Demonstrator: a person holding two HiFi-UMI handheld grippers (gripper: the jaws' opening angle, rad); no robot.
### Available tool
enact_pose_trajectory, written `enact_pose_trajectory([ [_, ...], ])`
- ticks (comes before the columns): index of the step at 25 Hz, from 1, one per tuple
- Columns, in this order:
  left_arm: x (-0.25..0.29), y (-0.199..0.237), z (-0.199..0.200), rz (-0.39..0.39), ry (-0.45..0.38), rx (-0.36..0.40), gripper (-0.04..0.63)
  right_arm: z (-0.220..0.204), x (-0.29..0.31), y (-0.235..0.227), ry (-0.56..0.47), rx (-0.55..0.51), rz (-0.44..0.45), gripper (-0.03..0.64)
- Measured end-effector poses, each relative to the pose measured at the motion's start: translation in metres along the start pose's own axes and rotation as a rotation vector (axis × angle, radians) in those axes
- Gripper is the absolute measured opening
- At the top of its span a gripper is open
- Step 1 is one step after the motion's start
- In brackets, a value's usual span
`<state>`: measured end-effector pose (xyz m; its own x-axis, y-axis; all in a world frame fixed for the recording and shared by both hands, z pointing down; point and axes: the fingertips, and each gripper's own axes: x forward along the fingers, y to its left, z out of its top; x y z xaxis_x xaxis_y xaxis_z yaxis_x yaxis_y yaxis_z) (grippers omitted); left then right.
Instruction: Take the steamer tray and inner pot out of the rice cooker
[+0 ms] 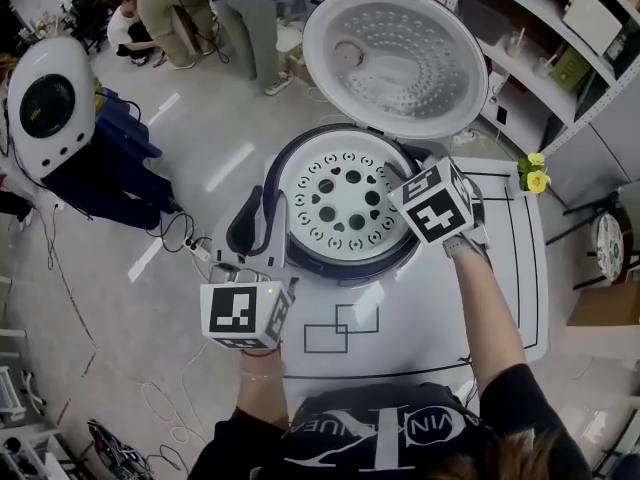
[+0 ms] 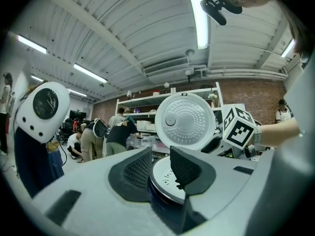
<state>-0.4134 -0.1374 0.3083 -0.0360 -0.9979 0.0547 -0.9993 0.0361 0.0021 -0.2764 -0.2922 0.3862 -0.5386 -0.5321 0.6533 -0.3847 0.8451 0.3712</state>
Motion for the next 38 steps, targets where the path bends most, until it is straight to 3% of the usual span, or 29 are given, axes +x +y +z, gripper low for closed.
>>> enact_pose_trajectory([
  [11, 0.006, 0.002, -0.007, -0.006, 0.016, -0.018, 0.087, 0.001, 0.002, 0.0, -0.039, 0.022, 0.0, 0.115],
  [21, 0.004, 0.006, -0.015, -0.035, 0.037, -0.093, 0.147, 0.01, -0.017, 0.001, -0.148, -0.054, -0.084, 0.1],
  [27, 0.007, 0.003, -0.017, -0.091, 0.047, -0.136, 0.158, 0.01, -0.018, -0.001, -0.222, 0.071, -0.066, 0.087],
  [34, 0.009, -0.006, -0.024, -0.117, 0.093, -0.118, 0.164, 0.03, -0.034, -0.004, -0.308, 0.048, -0.063, 0.071],
  [38, 0.011, -0.009, -0.026, -0.129, 0.126, -0.104, 0.164, 0.037, -0.054, -0.008, -0.418, 0.067, -0.085, 0.067],
])
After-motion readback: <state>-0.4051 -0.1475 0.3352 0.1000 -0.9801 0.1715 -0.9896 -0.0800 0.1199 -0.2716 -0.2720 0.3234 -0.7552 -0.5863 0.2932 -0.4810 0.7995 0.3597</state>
